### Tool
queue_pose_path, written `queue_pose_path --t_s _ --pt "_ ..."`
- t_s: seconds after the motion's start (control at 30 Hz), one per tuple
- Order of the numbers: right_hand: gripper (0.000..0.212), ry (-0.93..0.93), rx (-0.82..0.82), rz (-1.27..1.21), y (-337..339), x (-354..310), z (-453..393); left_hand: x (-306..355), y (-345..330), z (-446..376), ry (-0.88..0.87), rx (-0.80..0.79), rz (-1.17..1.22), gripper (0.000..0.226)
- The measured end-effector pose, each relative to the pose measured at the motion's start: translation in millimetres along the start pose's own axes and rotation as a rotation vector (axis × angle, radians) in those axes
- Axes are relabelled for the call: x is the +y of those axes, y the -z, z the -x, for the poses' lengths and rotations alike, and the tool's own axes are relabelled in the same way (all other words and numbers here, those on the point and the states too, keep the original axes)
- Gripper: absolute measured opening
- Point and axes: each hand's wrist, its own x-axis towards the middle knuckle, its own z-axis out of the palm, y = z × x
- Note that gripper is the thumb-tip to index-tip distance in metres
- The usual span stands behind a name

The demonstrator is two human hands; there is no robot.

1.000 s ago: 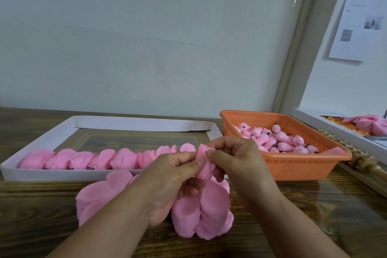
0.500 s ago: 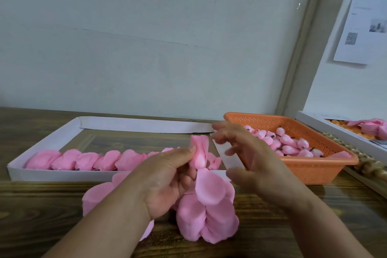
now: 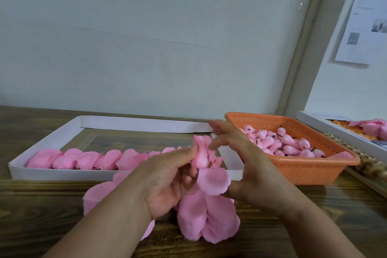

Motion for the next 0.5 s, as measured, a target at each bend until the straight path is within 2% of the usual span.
queue_pose_path --t_s 0.17,0.33,0.4,0.47,0.5 --pt "0.048 0.029 0.020 -0.011 0.5 0.5 0.2 -0.9 0.2 1.6 0.020 -0.030 -0.025 0.025" --pt "0.025 0.046 -0.017 -0.047 0.4 -2.6 -1.3 -2.6 -1.6 1.8 0.044 -0.030 -0.065 0.034" --pt "0.021 0.035 -0.012 -0.116 -0.3 -3.4 -1.6 -2.6 -1.6 2.8 0.056 -0.043 -0.071 0.026" --pt "0.017 0.007 0.000 -0.202 -1.0 -4.2 -1.3 -2.6 -2.2 3.0 0.056 -0.054 -0.096 0.008" --pt "0.015 -0.005 0.011 -0.237 -1.2 -4.2 -1.2 -3.2 -1.1 1.7 0.049 -0.056 -0.123 0.017"
